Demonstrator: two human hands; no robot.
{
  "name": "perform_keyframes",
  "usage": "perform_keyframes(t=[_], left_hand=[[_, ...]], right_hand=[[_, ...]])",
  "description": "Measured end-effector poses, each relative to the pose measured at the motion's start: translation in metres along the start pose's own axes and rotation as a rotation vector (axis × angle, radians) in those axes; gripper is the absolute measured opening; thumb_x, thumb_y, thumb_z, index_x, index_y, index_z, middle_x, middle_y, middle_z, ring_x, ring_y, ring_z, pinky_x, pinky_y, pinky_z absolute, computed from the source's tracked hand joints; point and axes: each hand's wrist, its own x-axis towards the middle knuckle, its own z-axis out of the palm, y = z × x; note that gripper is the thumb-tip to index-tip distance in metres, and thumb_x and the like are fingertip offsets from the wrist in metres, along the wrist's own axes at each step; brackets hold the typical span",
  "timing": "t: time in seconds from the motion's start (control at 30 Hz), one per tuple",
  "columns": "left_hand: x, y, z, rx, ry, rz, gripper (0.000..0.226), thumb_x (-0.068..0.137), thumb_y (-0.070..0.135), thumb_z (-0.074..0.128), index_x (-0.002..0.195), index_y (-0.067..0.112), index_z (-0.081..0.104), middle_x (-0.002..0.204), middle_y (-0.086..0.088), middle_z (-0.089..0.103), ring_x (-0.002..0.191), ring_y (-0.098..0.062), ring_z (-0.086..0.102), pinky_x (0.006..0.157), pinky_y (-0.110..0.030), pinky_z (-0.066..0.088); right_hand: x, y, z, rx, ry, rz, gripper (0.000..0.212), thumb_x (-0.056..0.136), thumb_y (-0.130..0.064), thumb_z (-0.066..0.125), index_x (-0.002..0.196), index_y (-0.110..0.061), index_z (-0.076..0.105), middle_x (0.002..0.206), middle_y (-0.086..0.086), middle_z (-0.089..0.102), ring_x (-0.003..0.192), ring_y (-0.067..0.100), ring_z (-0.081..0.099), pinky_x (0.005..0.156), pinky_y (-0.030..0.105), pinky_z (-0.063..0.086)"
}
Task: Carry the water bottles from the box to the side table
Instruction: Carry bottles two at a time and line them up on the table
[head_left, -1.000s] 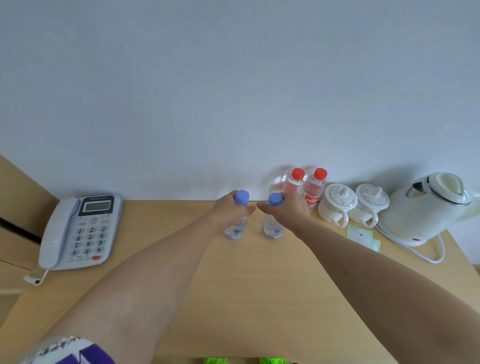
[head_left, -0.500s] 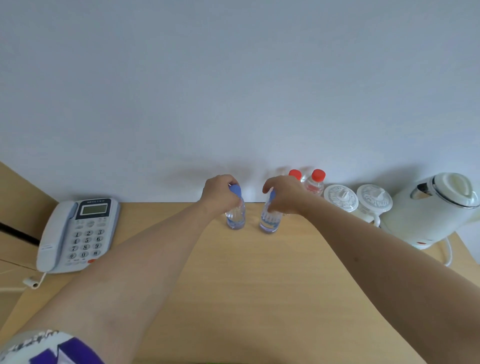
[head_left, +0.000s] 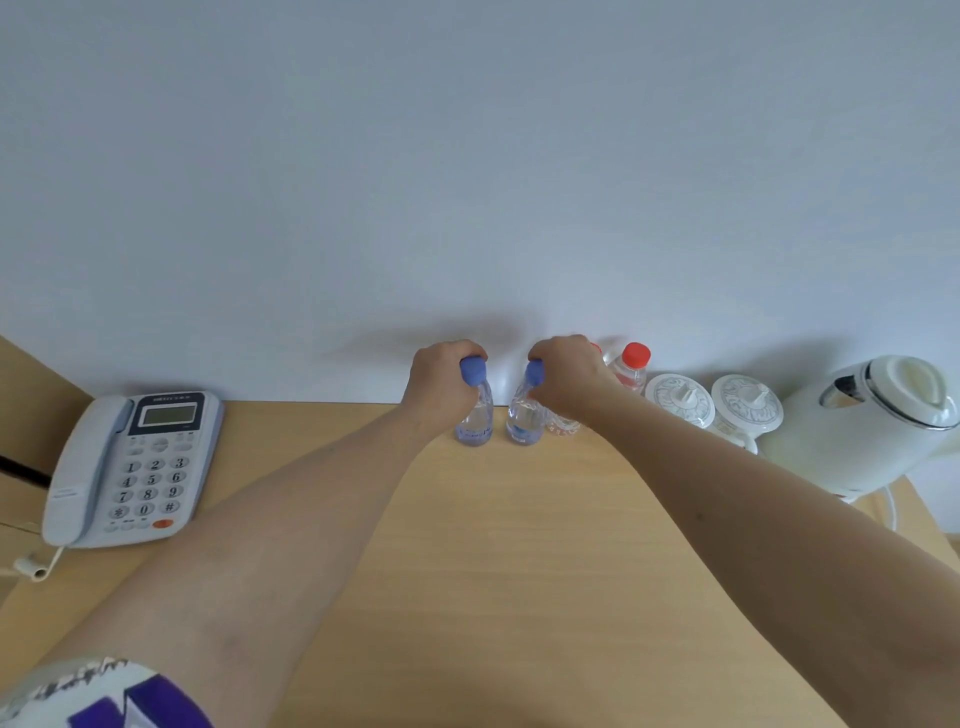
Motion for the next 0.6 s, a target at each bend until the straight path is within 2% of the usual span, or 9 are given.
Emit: perform_keyframes(t=[0.07,0.17,0.2,0.27,0.37,0.43,0.5,0.6], left_hand=[[0.002,0.002,0.001,-0.015,0.011,0.01,0.042,0.074,-0.014,0.064,0.108,0.007,0.073,0.108,-0.003,0.072,0.092,-0.013,0.059,0.077,-0.011,0.038],[0.004,0.005,0.005,-0.038,0.02,0.014,0.041,0.074,-0.015,0.064,0.108,0.007,0.073,0.107,-0.002,0.072,0.091,-0.013,0.059,0.073,-0.003,0.037],[0.004,0.006,0.007,-0.048,0.029,0.016,0.041,0.074,-0.015,0.063,0.107,0.007,0.073,0.106,-0.003,0.072,0.091,-0.013,0.059,0.073,-0.003,0.036],[0.006,0.009,0.01,-0.064,0.046,0.027,0.04,0.073,-0.015,0.062,0.106,0.006,0.073,0.105,-0.004,0.072,0.091,-0.015,0.06,0.073,-0.006,0.037],[0.008,0.011,0.015,-0.07,0.049,0.047,0.041,0.073,-0.016,0.063,0.107,0.005,0.073,0.105,-0.004,0.072,0.091,-0.014,0.06,0.072,-0.002,0.037],[0.01,0.011,0.016,-0.069,0.043,0.056,0.041,0.074,-0.015,0.065,0.109,0.005,0.073,0.106,-0.004,0.072,0.091,-0.013,0.06,0.072,-0.001,0.037],[0.012,0.011,0.015,-0.067,0.042,0.061,0.04,0.074,-0.014,0.066,0.109,0.004,0.071,0.104,-0.005,0.072,0.089,-0.016,0.062,0.073,-0.005,0.04],[0.016,0.012,0.015,-0.078,0.05,0.032,0.036,0.072,-0.012,0.067,0.103,0.005,0.07,0.097,-0.005,0.072,0.088,-0.022,0.065,0.073,-0.016,0.045]], right_hand=[[0.002,-0.002,-0.005,-0.029,-0.02,-0.002,0.025,0.084,-0.006,0.061,0.108,-0.01,0.068,0.104,0.007,0.068,0.096,0.028,0.061,0.075,0.032,0.051],[0.004,-0.001,-0.007,-0.01,-0.008,0.008,0.031,0.083,-0.001,0.057,0.111,-0.009,0.068,0.106,0.012,0.065,0.094,0.031,0.062,0.075,0.034,0.051],[0.004,-0.001,-0.006,-0.007,-0.005,0.005,0.028,0.084,-0.002,0.058,0.109,-0.009,0.068,0.104,0.013,0.065,0.092,0.032,0.061,0.072,0.033,0.05],[0.006,0.0,-0.004,-0.009,0.004,0.021,0.007,0.086,-0.011,0.065,0.093,-0.009,0.066,0.095,0.012,0.063,0.085,0.03,0.06,0.066,0.031,0.044],[0.01,0.002,-0.003,0.01,0.007,0.05,0.022,0.087,-0.028,0.073,0.076,-0.017,0.057,0.078,0.005,0.056,0.078,0.028,0.058,0.062,0.03,0.039],[0.012,0.002,-0.004,0.003,0.003,0.03,0.019,0.086,-0.026,0.073,0.08,-0.017,0.058,0.082,0.005,0.057,0.079,0.027,0.058,0.062,0.03,0.039],[0.015,0.004,-0.004,-0.024,0.003,-0.014,0.013,0.086,-0.018,0.071,0.096,-0.012,0.065,0.094,0.009,0.061,0.08,0.027,0.055,0.063,0.03,0.041],[0.018,0.007,-0.004,-0.054,0.018,-0.042,0.018,0.087,-0.011,0.067,0.105,-0.01,0.068,0.088,0.005,0.052,0.076,0.024,0.049,0.061,0.03,0.038]])
